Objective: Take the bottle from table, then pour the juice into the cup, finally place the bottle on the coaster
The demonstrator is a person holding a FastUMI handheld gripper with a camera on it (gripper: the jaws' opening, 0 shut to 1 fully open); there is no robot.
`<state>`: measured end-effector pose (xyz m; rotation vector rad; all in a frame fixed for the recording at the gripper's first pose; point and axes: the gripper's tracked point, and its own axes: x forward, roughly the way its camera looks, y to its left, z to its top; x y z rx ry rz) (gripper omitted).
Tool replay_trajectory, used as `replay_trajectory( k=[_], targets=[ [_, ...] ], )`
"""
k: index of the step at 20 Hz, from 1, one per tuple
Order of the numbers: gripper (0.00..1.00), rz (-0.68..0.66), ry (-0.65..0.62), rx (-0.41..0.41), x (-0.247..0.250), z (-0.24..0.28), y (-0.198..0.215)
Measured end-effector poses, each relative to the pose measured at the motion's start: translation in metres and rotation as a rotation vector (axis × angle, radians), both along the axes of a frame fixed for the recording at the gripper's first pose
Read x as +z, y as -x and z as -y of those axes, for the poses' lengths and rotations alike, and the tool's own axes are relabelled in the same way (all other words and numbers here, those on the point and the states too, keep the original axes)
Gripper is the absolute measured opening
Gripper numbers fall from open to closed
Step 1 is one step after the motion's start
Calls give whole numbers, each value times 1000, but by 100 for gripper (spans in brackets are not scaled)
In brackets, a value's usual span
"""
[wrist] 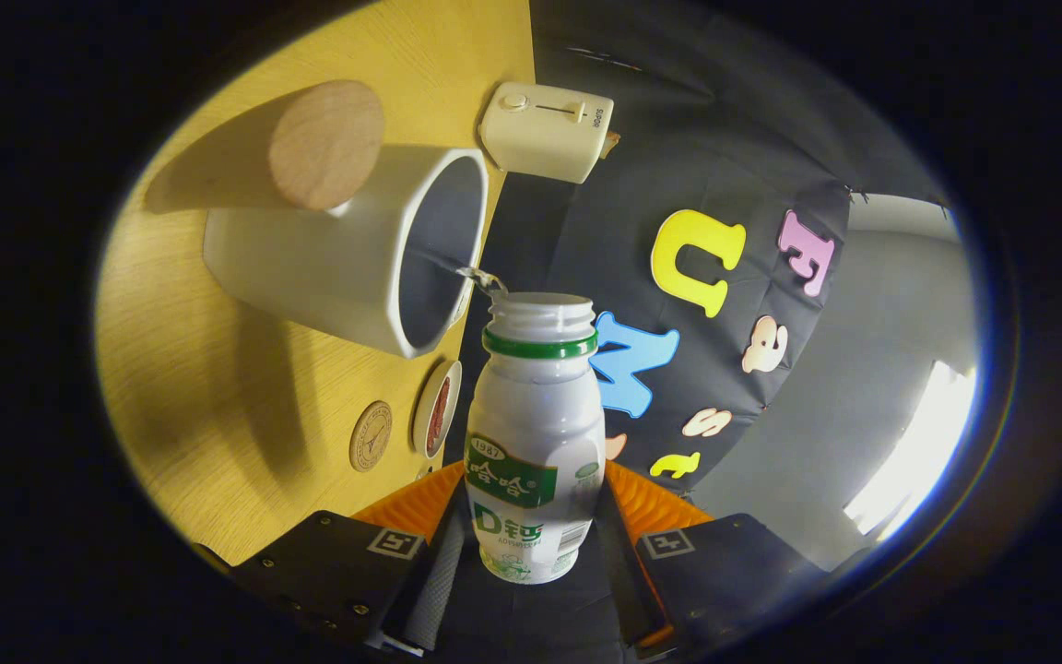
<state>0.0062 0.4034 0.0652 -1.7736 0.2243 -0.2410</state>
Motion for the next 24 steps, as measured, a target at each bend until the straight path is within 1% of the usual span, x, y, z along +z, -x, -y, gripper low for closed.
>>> replay_trajectory(
  k=[17, 24],
  targets=[
    [71, 2, 46, -2, 0, -6, -1],
    [71, 20, 101, -13, 3, -7, 0]
  ],
)
